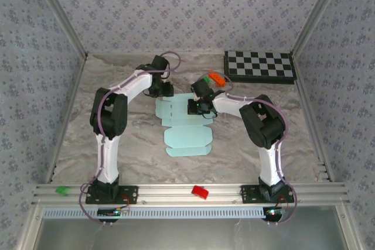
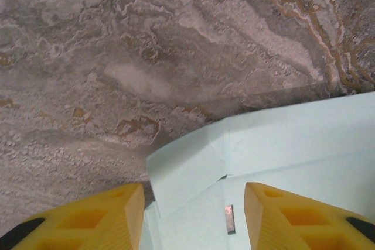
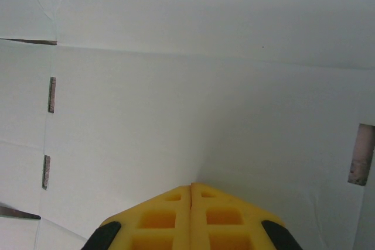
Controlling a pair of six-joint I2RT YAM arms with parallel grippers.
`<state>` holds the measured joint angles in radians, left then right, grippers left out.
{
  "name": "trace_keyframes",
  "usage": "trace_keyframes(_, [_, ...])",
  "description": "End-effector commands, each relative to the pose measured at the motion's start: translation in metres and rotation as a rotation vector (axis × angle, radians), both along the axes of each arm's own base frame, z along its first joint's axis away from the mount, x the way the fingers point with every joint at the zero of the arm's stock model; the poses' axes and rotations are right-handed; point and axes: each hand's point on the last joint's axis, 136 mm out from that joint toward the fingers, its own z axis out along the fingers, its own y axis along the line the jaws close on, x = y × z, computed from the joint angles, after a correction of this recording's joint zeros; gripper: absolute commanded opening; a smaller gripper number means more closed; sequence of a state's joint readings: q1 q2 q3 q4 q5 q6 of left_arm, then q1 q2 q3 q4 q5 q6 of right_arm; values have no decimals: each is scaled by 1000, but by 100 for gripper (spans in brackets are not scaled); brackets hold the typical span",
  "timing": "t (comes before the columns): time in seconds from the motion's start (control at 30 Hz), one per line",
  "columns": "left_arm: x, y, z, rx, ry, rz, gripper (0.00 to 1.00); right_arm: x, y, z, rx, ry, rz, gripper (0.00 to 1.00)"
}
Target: Fold the paper box
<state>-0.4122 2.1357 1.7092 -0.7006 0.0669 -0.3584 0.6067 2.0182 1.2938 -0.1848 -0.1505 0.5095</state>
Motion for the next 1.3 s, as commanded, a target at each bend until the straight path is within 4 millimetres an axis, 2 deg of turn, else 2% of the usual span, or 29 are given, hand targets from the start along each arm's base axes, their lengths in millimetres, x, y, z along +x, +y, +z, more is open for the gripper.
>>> trace_keyframes(0.0, [-1,-1,-6,-11,34,-20,48,-12,-1,-17,-22,52,0,5])
trace_keyframes(0.4, [6,8,-8,34,23,6,51,-12,2,-19,-13,57,3,5])
trace_keyframes(0.63, [5,-3,-9,-14,47,-25,47,-14,1,-20,-18,62,4,5])
trace_keyframes(1.03, [9,-16,16,-82,12,-67,37,-15,2,-24,-18,68,7,5])
trace_keyframes(1.27, [8,-30,15,-150,28,-97,36,-16,2,-26,-19,73,9,5])
